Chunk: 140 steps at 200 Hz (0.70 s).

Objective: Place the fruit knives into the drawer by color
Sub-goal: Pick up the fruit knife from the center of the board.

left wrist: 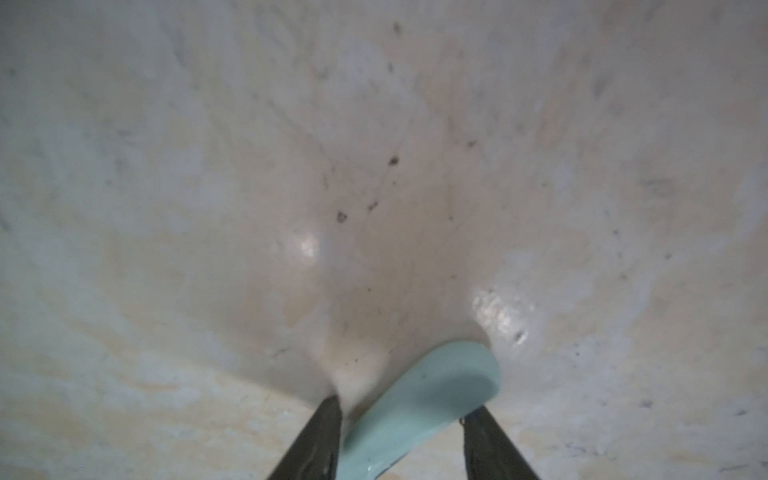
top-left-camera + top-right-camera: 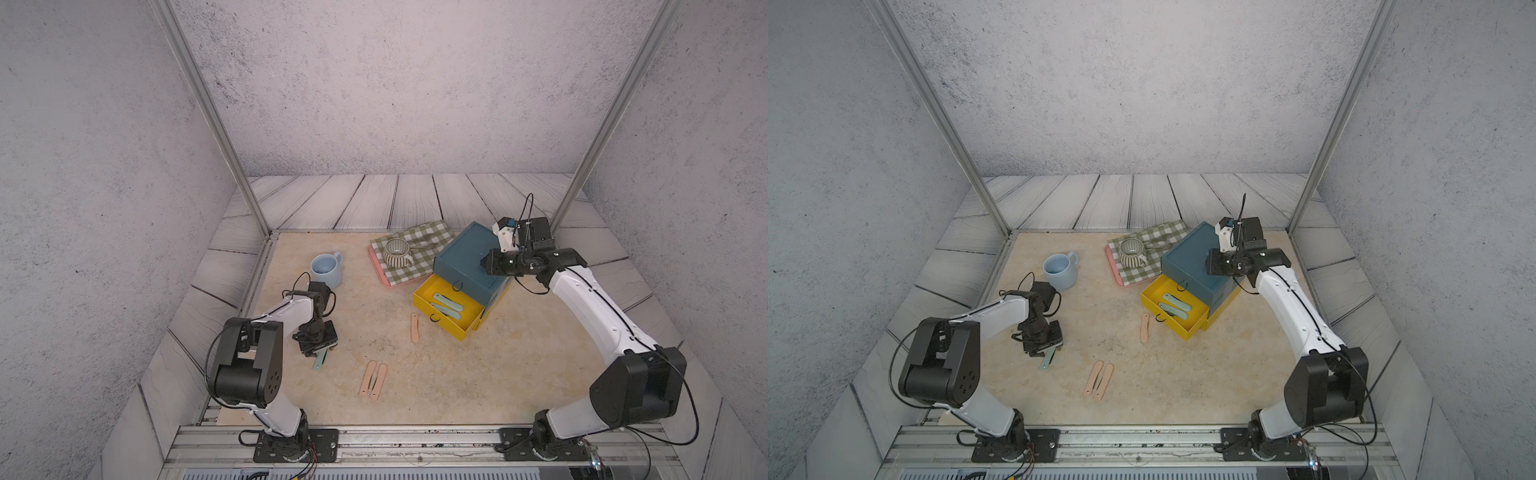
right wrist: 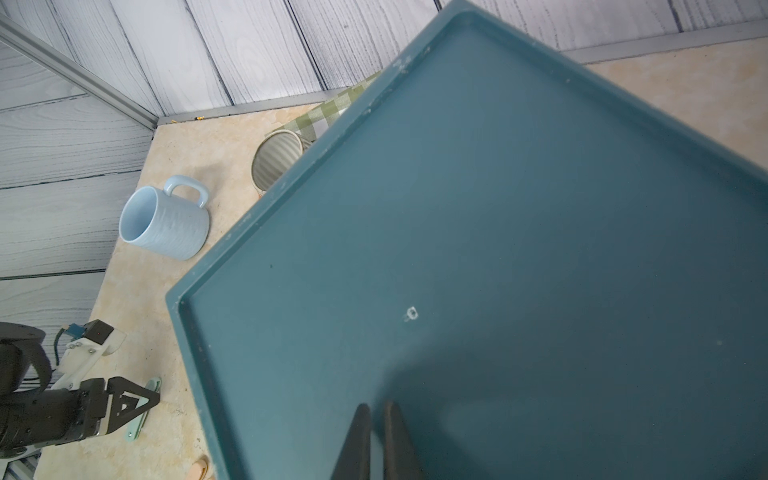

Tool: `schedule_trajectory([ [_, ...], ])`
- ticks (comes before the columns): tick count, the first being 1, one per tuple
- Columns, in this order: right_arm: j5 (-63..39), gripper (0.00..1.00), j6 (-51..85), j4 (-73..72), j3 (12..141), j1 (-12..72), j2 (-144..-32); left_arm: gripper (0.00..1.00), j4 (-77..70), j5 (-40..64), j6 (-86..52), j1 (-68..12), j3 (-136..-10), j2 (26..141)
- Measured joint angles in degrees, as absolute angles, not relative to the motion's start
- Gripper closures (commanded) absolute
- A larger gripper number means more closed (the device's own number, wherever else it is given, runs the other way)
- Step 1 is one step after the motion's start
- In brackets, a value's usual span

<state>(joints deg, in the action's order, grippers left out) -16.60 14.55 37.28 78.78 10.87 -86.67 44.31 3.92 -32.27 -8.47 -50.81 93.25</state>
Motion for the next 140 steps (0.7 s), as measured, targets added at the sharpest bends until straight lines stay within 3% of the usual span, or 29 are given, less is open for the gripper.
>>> schedule_trajectory([
  [84,-16.62,0.87,14.57,37.26,78.78,10.87,-86.67,0.7,46.57,4.45,-32.8,-10.92,-54.48,96.71],
  [140,-16.62,0.87,14.57,37.26,78.78,10.87,-86.67,0.69,47.53,4.78,-32.45,-13.32,-57.34,99.13],
])
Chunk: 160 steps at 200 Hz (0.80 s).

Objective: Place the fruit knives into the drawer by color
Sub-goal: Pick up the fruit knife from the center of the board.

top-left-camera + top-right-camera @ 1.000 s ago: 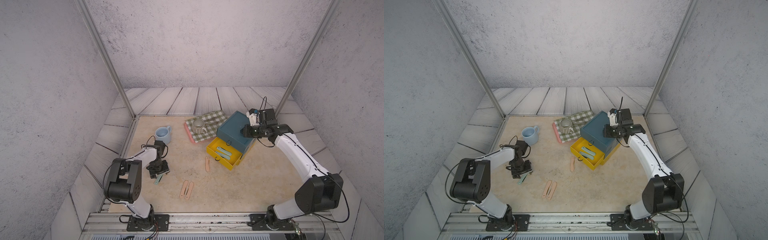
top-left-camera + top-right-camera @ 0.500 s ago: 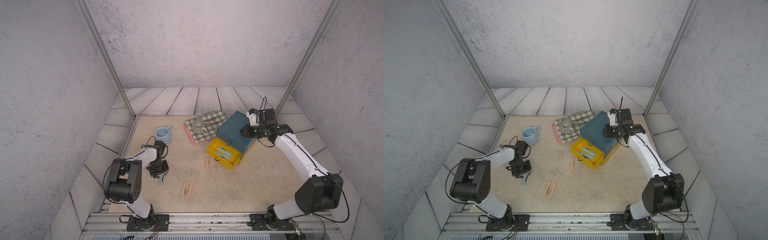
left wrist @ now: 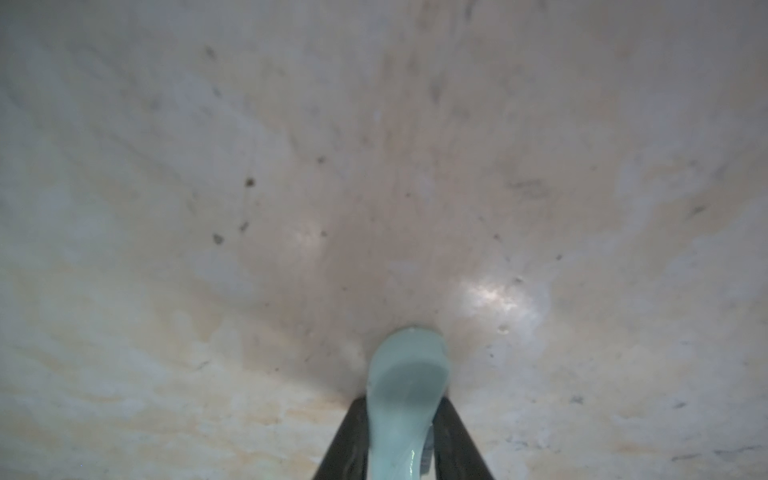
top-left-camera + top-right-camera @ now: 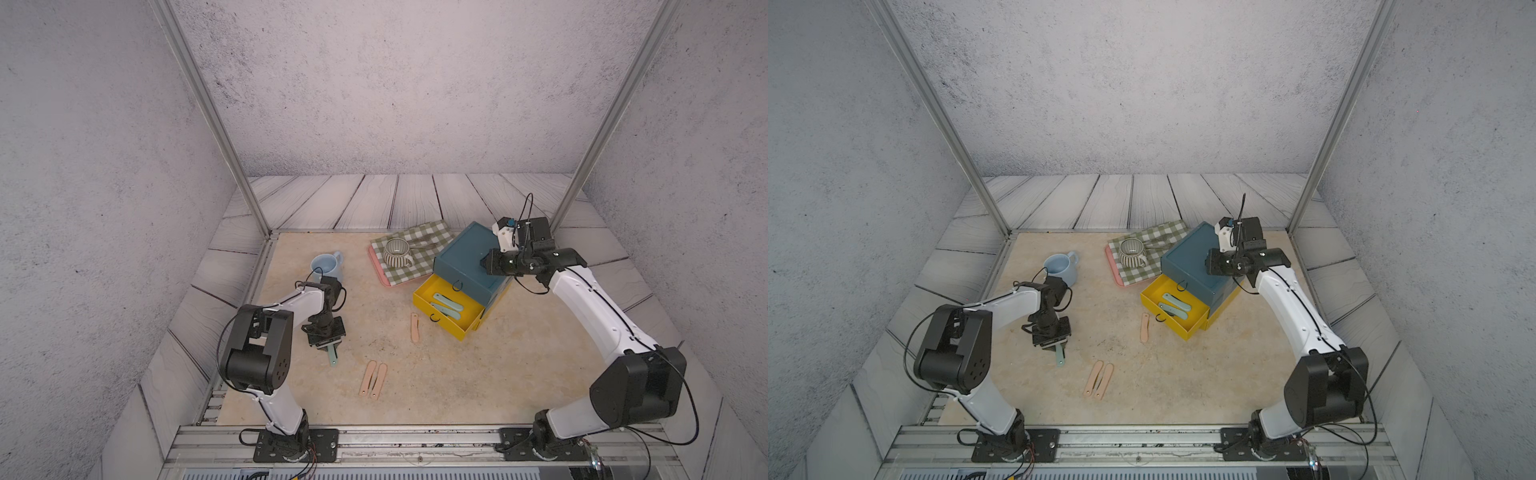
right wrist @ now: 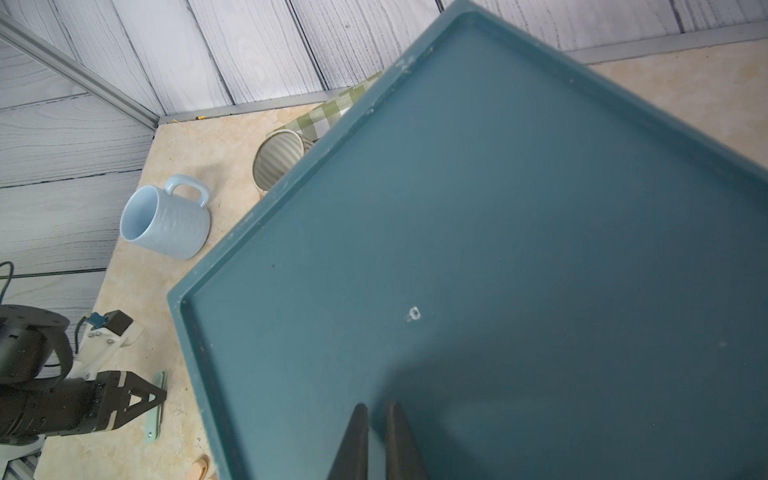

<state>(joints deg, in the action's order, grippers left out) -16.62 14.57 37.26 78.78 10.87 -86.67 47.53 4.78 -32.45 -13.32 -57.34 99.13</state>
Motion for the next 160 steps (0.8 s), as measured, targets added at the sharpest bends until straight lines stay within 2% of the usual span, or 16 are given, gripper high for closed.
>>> schedule_trajectory([
  [50,-16.64,0.87,14.57,37.23,78.78,10.87,-86.7,0.56,47.42,4.78,-31.97,-14.63,-57.3,99.15],
  [160,-16.64,0.87,14.57,37.19,78.78,10.87,-86.74,0.6,46.26,4.36,-32.42,-16.1,-55.64,97.73],
])
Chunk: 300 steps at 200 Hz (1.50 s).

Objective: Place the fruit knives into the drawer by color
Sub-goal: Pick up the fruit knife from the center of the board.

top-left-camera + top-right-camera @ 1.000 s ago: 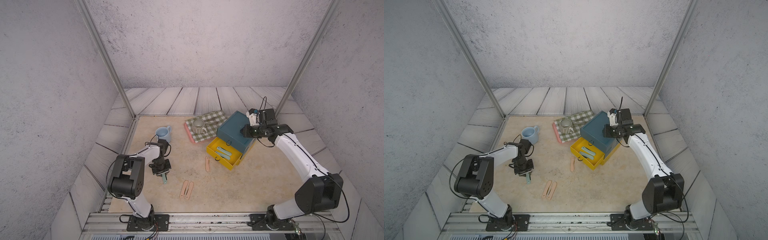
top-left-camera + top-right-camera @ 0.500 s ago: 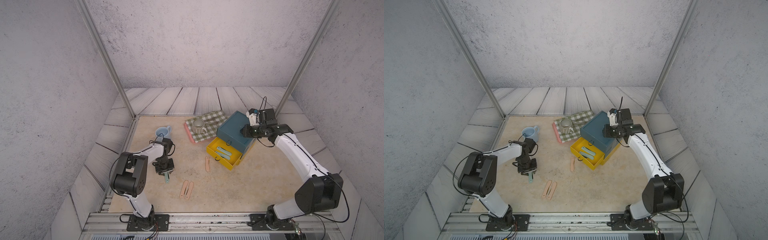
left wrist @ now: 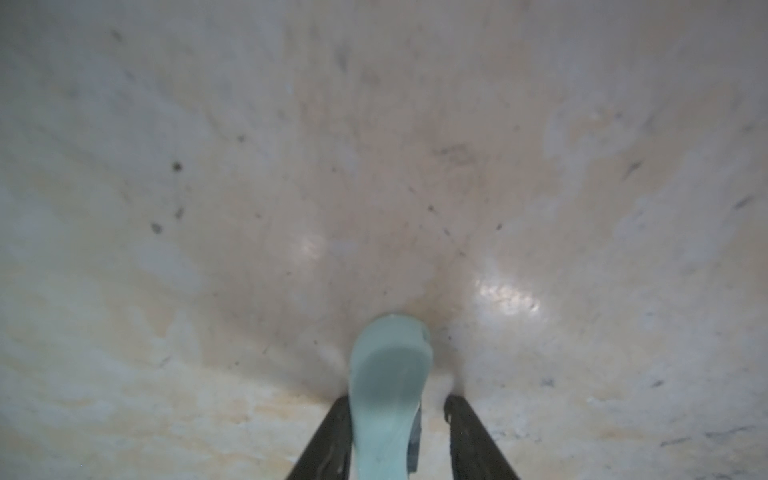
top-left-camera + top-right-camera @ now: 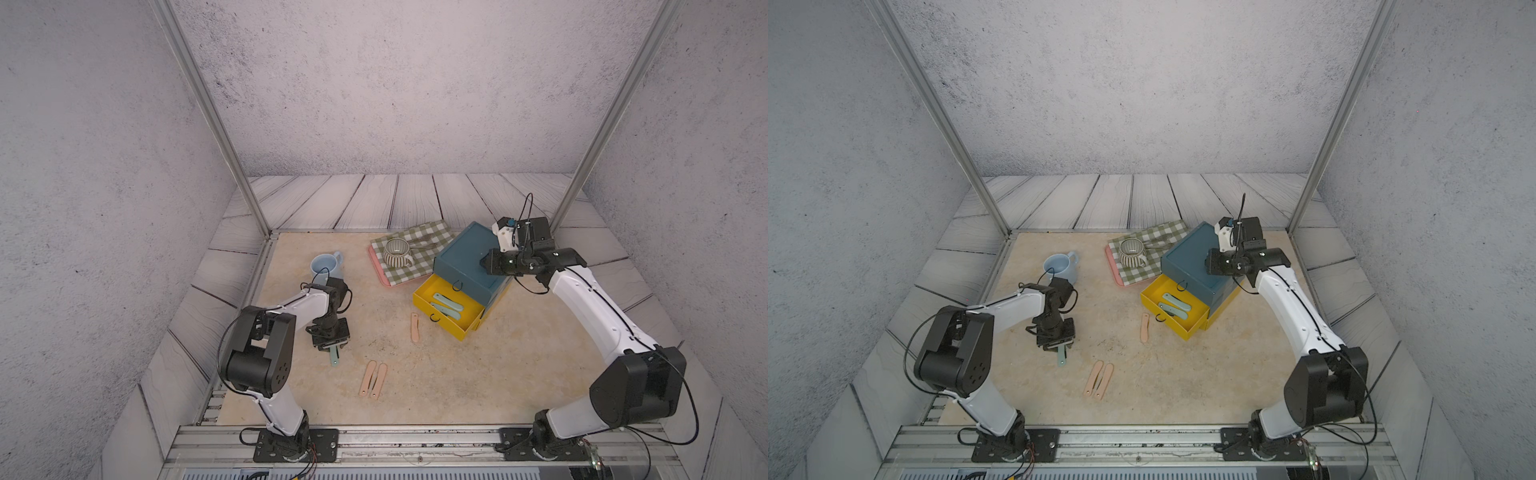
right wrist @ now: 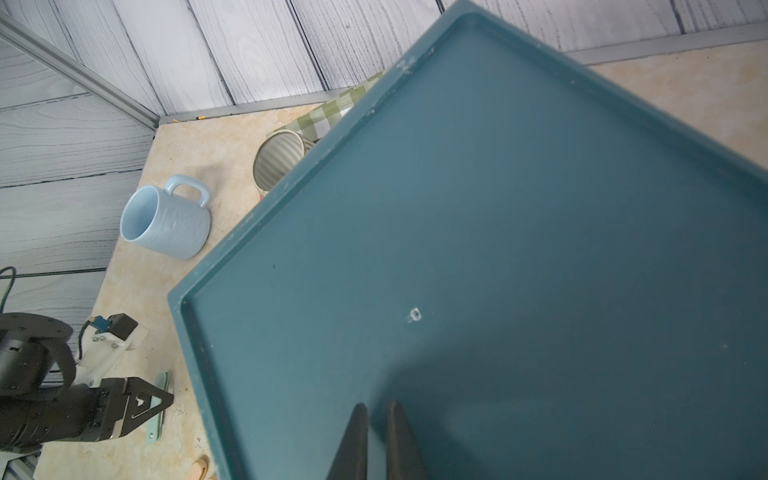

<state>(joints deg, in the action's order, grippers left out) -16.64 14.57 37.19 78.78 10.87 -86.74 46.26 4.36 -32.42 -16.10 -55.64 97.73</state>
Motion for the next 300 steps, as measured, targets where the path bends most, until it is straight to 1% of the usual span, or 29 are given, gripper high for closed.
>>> schedule_trajectory([
  [90,-17.04,0.87,14.79,36.51,78.72,10.87,-86.94,0.64,43.44,4.05,-33.69,-16.64,-52.82,95.44],
  [106,-17.06,0.87,14.81,36.38,78.67,10.87,-86.96,0.67,43.29,4.05,-33.82,-16.73,-52.62,95.29],
  [140,-17.1,0.87,14.81,36.32,78.67,10.87,-87.05,0.81,43.24,4.1,-34.11,-16.86,-52.56,95.29],
  [154,-17.17,0.86,14.81,36.27,78.67,10.87,-87.05,0.83,43.27,4.08,-34.35,-16.91,-52.56,95.29],
  [210,-17.52,0.86,14.83,36.23,78.67,10.87,-87.13,0.84,43.79,3.99,-34.61,-17.61,-52.93,95.29],
  [259,-17.56,0.86,14.81,35.88,78.67,10.87,-87.26,0.84,46.41,6.33,-35.22,-21.1,-54.11,95.35],
  [300,-17.63,0.87,14.81,35.86,78.67,10.87,-87.26,0.84,48.58,7.88,-36.47,-23.88,-58.72,95.35],
])
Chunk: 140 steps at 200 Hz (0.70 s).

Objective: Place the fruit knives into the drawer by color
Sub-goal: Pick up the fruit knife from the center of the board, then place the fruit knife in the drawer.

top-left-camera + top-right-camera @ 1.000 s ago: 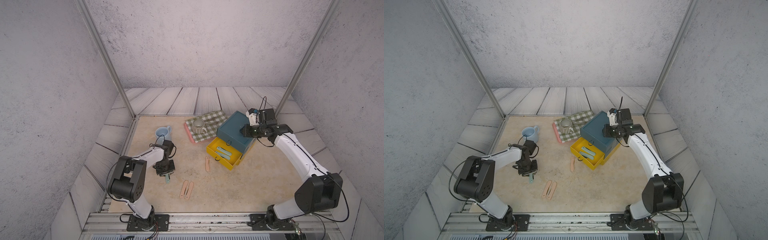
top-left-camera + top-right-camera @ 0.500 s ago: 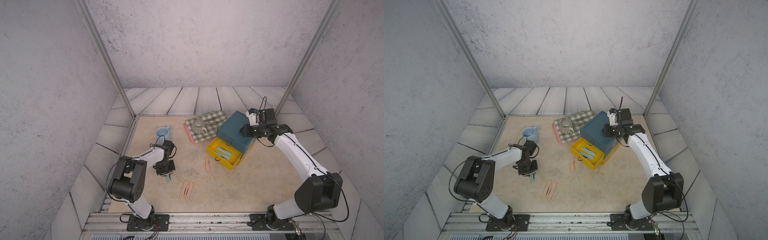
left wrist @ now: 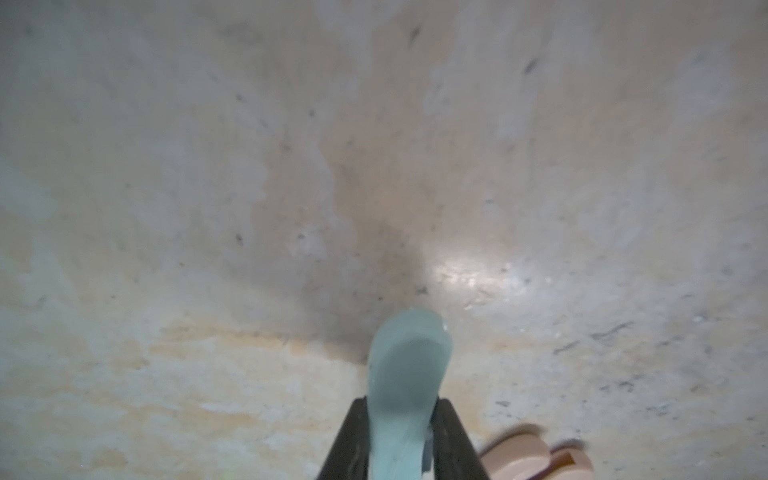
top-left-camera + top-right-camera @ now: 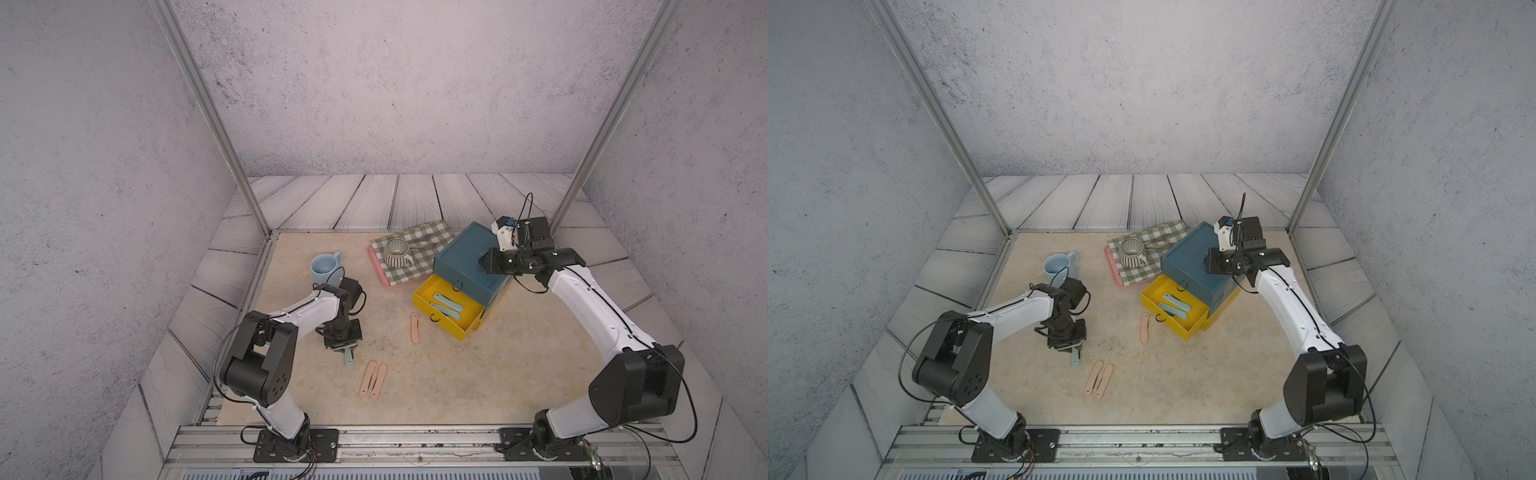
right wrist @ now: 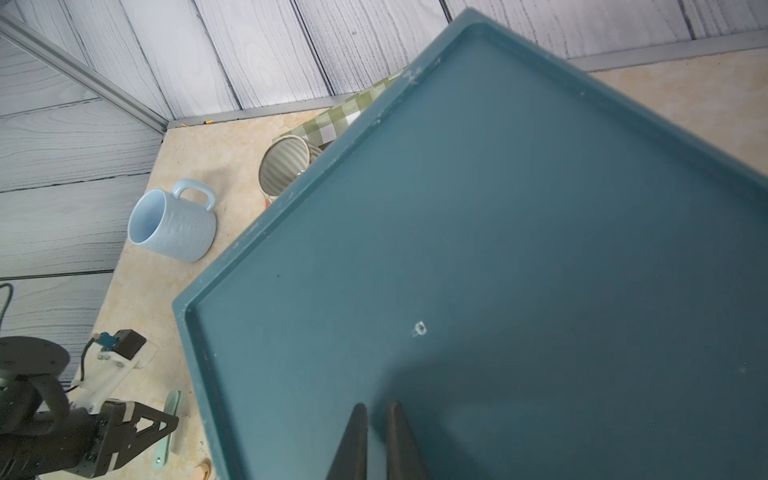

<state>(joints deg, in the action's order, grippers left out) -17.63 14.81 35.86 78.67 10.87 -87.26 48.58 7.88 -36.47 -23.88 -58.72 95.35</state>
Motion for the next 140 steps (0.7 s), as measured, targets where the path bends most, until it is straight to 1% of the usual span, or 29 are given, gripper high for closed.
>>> schedule_trajectory([
  [43,-17.65,0.86,14.81,35.83,78.67,10.87,-87.29,0.84,49.47,9.98,-38.22,-27.66,-64.77,95.39],
  [111,-17.67,0.86,14.81,35.16,78.67,10.87,-87.59,0.84,50.3,13.93,-40.88,-34.44,-81.8,100.22],
  [140,-17.69,0.87,14.81,34.98,78.67,10.87,-87.7,0.85,49.12,16.62,-42.81,-36.99,-86.59,101.75],
])
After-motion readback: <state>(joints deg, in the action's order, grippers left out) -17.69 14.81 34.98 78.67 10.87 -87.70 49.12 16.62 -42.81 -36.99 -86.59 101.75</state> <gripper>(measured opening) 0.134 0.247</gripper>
